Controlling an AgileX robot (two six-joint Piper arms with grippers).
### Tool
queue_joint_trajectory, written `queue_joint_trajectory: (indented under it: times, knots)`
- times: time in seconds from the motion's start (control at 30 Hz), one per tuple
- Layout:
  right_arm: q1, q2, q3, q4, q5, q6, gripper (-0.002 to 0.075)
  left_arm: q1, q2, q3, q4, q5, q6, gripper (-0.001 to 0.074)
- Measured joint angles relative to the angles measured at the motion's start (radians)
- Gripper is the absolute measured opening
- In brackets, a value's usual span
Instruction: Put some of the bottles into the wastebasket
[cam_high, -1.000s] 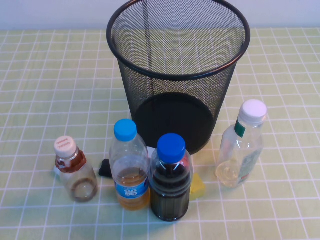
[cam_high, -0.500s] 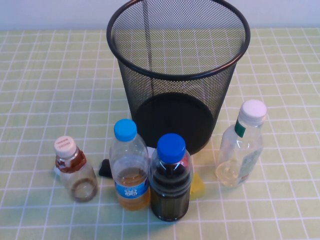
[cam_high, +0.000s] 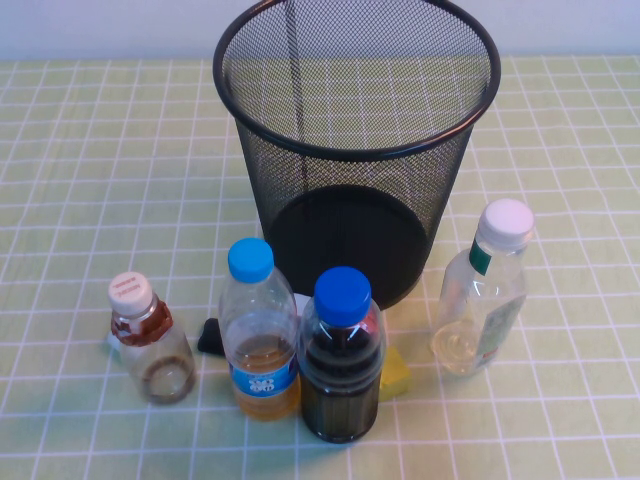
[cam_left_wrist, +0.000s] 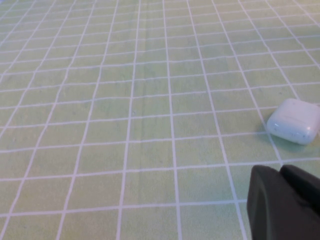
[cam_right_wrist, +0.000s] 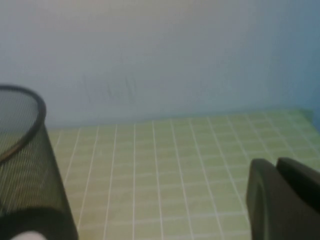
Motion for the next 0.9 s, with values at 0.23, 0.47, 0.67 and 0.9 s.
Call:
queue_joint_trajectory:
  times: [0.23, 0.47, 0.67, 0.9]
  knots:
    - [0.132, 0.221, -0.199, 0.072, 0.271, -0.148, -0.0001, 0.000, 0.000, 0.000, 0.000, 0.000, 0.000, 0.0001]
    - [0.325, 0.491, -0.485, 0.061, 0.581, -0.169, -0.0001, 0.000, 0.000, 0.000, 0.000, 0.000, 0.000, 0.0001]
    - [0.444, 0.669, -0.611, 0.046, 0.685, -0.148, 0.0115, 0.000, 0.000, 0.000, 0.000, 0.000, 0.000, 0.0001]
    - [0.492, 0.801, -0.617, 0.048, 0.684, -0.138, 0.0506, 0.000, 0.000, 0.000, 0.000, 0.000, 0.000, 0.0001]
